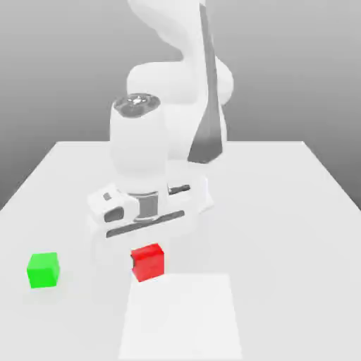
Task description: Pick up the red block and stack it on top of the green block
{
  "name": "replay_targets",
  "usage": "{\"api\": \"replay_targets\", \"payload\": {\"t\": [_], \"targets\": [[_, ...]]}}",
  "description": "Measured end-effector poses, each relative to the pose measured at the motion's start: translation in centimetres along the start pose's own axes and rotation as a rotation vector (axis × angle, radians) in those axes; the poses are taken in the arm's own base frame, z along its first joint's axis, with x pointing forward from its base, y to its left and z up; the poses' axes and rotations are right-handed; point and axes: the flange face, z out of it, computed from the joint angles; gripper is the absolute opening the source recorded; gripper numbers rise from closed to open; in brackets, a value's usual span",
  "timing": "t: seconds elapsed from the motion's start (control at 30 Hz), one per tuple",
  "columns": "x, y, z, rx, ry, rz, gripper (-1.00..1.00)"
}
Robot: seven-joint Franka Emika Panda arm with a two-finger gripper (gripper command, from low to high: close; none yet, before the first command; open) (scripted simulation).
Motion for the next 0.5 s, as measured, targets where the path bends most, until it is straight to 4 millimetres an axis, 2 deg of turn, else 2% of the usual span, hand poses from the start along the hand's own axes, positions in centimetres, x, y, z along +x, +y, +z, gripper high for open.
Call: {"api": "replay_targets", "payload": {"t": [0.5], "targets": [[0.9, 10.4, -1.6, 0.0, -0.001, -0.368, -1.0]]}}
